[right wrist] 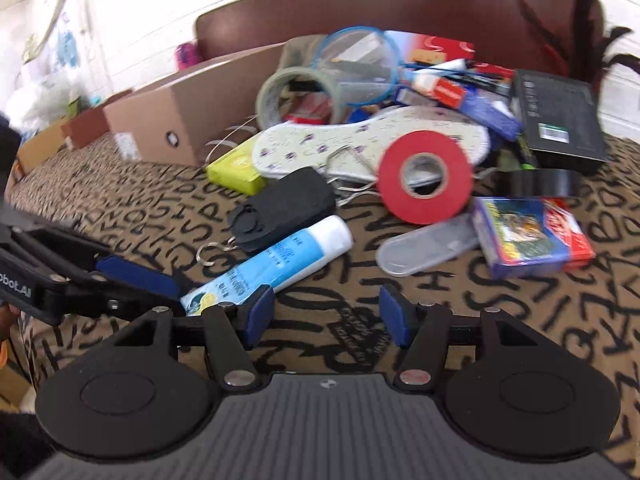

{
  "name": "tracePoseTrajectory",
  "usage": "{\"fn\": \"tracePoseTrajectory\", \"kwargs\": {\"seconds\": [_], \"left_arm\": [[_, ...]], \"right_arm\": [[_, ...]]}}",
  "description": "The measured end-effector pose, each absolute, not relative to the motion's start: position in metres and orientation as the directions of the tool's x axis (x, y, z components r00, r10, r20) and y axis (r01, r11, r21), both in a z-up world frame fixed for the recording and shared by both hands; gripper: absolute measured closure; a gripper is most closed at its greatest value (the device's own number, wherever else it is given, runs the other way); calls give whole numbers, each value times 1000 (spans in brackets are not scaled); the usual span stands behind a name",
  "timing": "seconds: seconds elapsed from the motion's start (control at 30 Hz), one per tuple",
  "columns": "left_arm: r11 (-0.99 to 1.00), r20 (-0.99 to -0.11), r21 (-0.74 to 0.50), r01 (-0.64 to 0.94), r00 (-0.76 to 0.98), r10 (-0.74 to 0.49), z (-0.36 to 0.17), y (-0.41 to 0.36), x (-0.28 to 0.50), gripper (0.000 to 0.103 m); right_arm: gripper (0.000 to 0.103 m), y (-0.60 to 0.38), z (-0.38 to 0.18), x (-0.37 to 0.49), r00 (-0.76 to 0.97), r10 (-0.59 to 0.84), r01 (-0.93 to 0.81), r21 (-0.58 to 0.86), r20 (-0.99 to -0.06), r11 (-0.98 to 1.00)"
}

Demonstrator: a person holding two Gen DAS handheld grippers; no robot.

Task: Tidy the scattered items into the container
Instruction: 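Move the left gripper back to the pile and grasp the blue hand cream tube, then lift the cream tube with the left gripper toward the white box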

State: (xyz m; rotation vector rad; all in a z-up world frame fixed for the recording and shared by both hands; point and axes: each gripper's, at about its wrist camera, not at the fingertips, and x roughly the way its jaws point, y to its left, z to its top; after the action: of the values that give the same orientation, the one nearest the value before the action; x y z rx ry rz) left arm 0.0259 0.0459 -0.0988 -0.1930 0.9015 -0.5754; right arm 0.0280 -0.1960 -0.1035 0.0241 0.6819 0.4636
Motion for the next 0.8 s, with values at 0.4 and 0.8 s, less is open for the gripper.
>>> {"fn": "tracePoseTrajectory", "kwargs": {"seconds": [0.4,0.8], "left_arm": [[843,-711,-366,395,466,-527,-113,27,41,44],[824,-692,-413,388,454,-561,-119,10,53,41]], "right_arm": [[39,-185,-107,56,594,526,-328,415,-609,849],[60,-177,-111,69,563,514,-311,410,-648,858]]}}
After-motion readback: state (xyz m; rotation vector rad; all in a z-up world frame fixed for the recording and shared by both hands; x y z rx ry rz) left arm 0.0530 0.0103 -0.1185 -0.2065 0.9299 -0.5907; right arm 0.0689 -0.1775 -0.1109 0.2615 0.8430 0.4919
